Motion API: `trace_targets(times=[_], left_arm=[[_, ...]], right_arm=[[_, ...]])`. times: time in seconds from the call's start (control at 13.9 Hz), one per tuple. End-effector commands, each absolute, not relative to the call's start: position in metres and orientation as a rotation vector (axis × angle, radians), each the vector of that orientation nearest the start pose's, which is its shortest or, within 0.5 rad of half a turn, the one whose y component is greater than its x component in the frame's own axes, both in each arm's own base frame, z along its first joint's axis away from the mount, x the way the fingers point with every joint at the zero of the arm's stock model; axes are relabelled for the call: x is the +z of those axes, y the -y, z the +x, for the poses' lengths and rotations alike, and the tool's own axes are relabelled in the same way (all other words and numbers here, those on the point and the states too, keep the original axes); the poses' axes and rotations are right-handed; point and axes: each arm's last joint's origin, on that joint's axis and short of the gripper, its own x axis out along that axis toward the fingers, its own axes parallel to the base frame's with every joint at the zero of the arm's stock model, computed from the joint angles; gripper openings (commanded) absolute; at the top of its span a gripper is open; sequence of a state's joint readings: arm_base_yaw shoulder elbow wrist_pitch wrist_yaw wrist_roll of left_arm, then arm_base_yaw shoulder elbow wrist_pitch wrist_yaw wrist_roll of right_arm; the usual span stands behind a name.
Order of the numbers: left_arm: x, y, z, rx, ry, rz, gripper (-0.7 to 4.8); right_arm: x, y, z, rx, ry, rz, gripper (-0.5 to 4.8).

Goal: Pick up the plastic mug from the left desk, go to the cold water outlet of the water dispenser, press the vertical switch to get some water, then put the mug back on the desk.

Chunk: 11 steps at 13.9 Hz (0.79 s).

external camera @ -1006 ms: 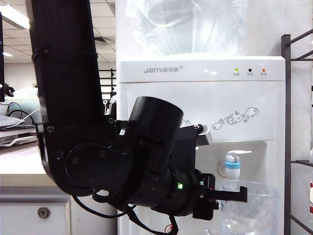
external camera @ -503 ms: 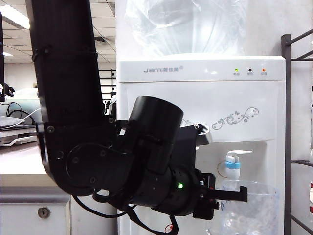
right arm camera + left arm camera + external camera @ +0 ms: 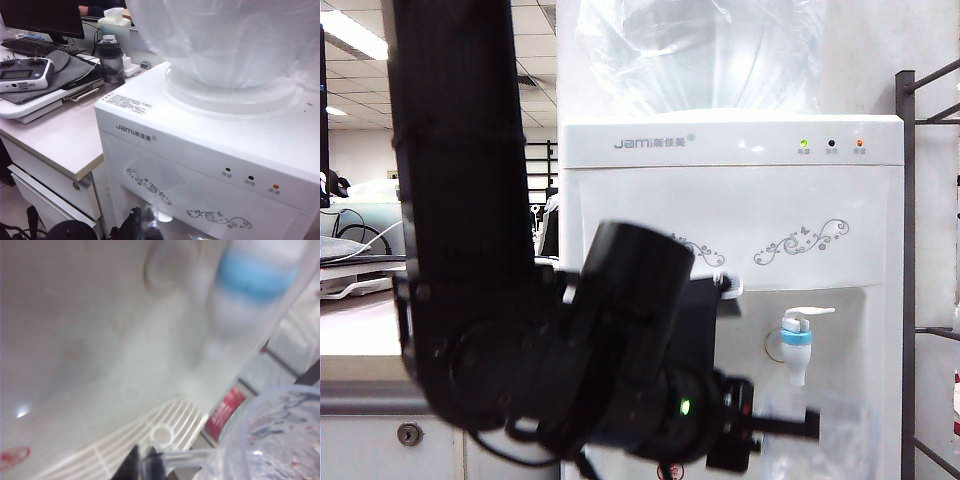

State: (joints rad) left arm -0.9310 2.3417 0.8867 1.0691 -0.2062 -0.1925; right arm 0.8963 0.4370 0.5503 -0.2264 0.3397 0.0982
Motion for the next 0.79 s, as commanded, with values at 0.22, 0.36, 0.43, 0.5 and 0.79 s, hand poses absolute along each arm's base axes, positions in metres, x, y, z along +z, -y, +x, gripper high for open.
trace_targets(times=[0.22,0.36,0.43,0.5,0.79], left_arm=[[0.0218,0.3040,0.2348,-0.642,-0.348,0.004,-0.06],[0.0216,0.3041,0.2347,-0.638,-0.358,-0.027,-0.06],[0.0222,0.3043,0.2349,-0.634,-0.361,-0.057,-0.06],[0.0231,0.3045,0.2350,-0.632,-0.360,-0.083,-0.06],[0.0241,0.3048,0.2354,-0.631,-0.354,-0.101,-0.06]], right_arm=[[0.2943,-0.0811,0.0770,0.554,-0.106,0.037,-0.06],[0.2943,-0.0811,0.0770,0.554,-0.105,0.038,-0.06],[0.2943,-0.0811,0.0770,0.554,-0.105,0.038,-0.06],[0.2943,-0.0811,0.0770,0.554,-0.105,0.038,-0.06],[0.2948,-0.0803,0.0764,0.554,-0.101,0.041,-0.06]])
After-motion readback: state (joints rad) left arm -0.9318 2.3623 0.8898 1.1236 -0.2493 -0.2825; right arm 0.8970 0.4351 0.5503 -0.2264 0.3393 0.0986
